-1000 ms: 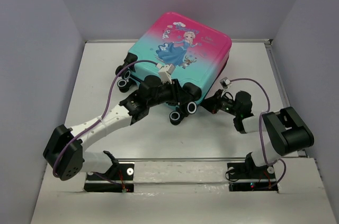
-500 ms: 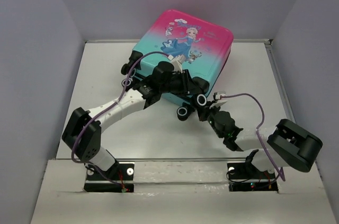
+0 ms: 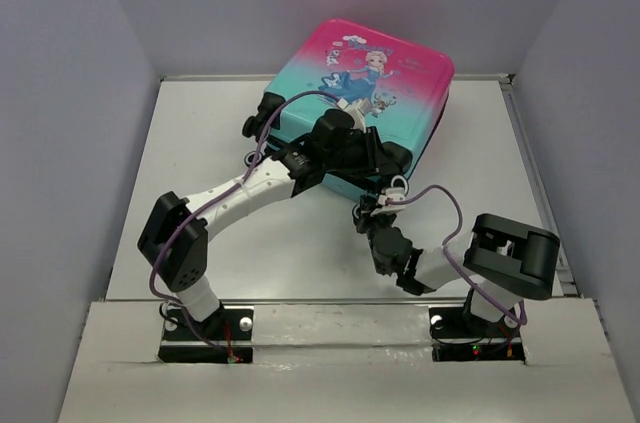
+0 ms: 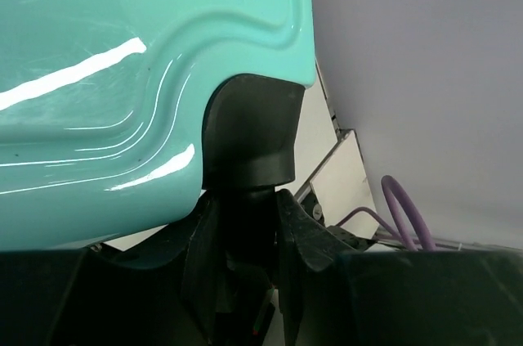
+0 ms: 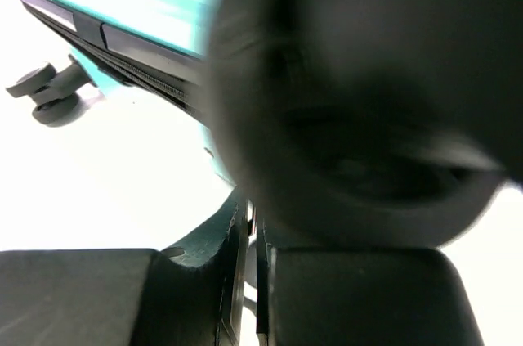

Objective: Pack the luggage

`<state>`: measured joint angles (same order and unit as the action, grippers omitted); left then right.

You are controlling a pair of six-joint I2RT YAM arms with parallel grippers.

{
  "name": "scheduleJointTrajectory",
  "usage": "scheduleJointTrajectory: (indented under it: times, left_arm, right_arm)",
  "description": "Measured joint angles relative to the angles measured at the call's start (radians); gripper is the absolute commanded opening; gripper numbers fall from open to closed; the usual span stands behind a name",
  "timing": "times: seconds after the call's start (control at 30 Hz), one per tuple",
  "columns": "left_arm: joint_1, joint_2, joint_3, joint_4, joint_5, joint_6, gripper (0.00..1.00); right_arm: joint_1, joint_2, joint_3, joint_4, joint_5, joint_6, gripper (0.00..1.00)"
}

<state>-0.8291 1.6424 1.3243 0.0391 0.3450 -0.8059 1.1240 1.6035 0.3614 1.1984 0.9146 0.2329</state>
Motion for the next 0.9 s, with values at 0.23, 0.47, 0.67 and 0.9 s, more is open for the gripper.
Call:
scheduleJointTrajectory:
  times: [0.23, 0.47, 0.67, 0.9]
  left_arm:
    - [-0.084, 0.1, 0.127, -0.017, -0.081, 0.001, 0.54]
    - [-0.173, 0.193, 0.286, 0.166, 0.005, 0.004, 0.93]
    - [-0.291, 0.111, 0.367, 0.137, 0.033, 0.139, 0.99]
    - [0.032, -0.322, 0.158, -0.069, -0.12, 0.314, 0.99]
  right_arm:
    - [-0.024, 0.122, 0.148, 0.003, 0.052, -0.019, 0.07]
    - [-0.045, 0.303, 0.367, -0.006, -0.098, 0.02, 0.07]
    - [-0.037, 0.243, 0.261, 0.021, -0.261, 0.064, 0.07]
    - [-0.07, 0.057, 0.051, 0.076, -0.38, 0.15, 0.07]
